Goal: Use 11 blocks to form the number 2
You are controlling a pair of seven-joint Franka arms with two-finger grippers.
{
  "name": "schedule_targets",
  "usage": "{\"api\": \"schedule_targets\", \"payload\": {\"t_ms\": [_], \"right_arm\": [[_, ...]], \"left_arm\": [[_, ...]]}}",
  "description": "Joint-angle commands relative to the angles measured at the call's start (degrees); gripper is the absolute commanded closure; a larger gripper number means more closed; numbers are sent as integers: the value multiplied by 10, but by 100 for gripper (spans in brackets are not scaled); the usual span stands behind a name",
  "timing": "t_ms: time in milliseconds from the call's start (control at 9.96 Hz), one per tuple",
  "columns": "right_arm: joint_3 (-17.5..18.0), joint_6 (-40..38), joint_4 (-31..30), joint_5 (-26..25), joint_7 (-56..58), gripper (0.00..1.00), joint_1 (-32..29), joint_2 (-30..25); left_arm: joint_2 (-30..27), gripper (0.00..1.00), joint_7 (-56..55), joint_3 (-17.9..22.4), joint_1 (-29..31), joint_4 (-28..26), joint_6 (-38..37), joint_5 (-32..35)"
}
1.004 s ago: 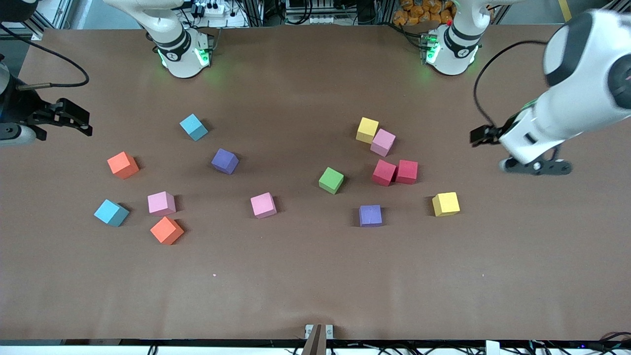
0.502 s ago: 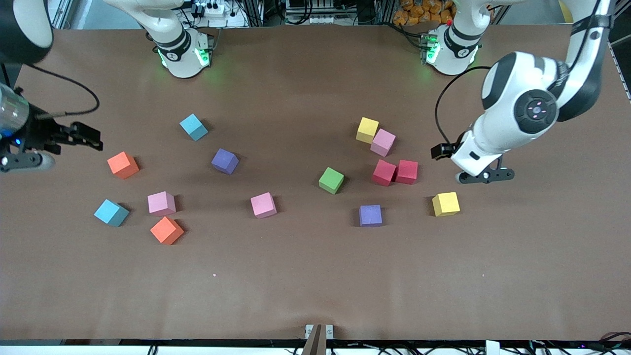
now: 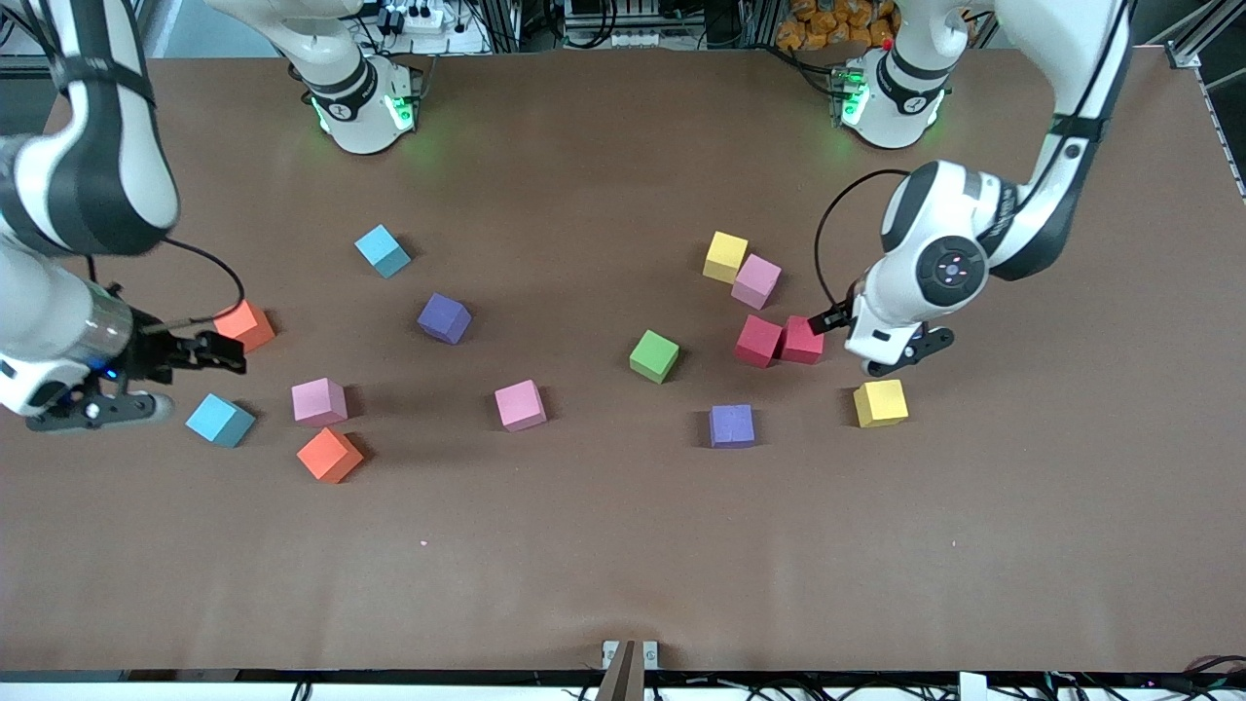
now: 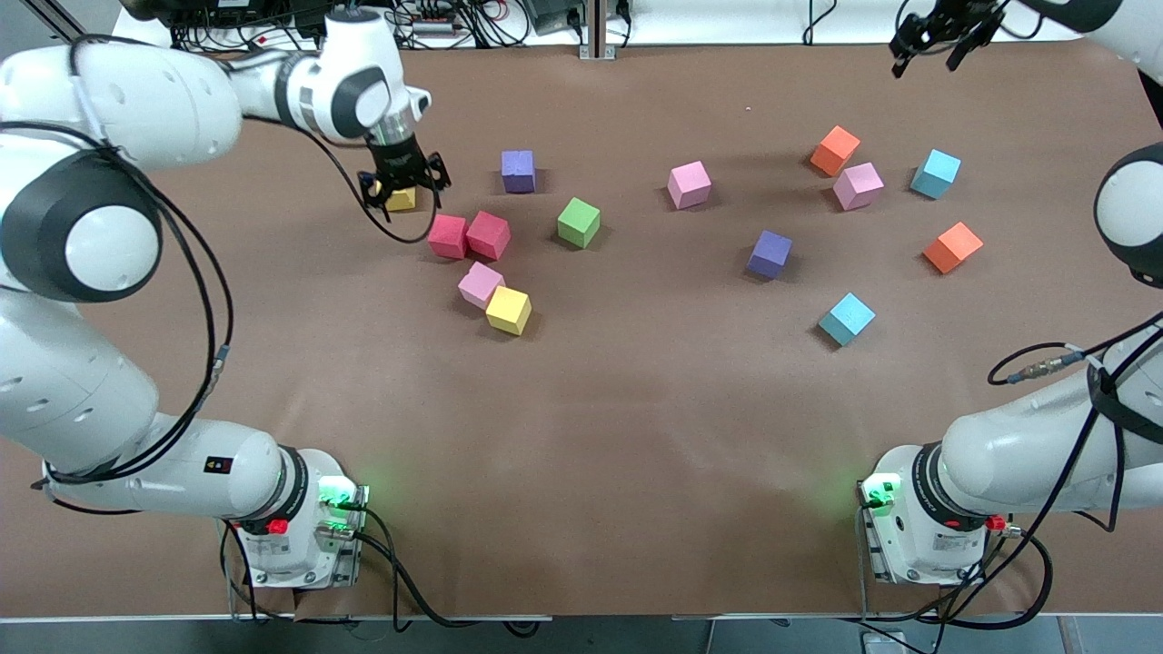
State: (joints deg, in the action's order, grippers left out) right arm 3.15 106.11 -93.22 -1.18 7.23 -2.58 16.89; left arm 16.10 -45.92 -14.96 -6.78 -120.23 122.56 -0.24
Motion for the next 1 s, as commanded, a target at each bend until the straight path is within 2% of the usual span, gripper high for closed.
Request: {"api": "schedule_targets", "payload": {"t_ms": [0,100,301,502,703,904], "right_arm": [[5,64,-82,-1,17,0,-12,-9],[5,96,-110,-1,17,0,-23,-9],[5,88,-115,-1,19,0,-22,7],[6,104,-125,-1,20,0,-23,24],[7,131,-125,-1,68,0,-24,49],[8,140,-123,-1,64,0,-22,46]], "left_arm": [[20,0,-13,-3,-19,-22,71,36],[22,0,5,-7,-22,-24,78,61],[31,0,84,-7,-23,-22,78,66],[48,0,86,-7,-24,-17,83,82],[67,0,86,-7,-24,-17,116,101],[68,0,86,-8,-24,-17,128,103]]}}
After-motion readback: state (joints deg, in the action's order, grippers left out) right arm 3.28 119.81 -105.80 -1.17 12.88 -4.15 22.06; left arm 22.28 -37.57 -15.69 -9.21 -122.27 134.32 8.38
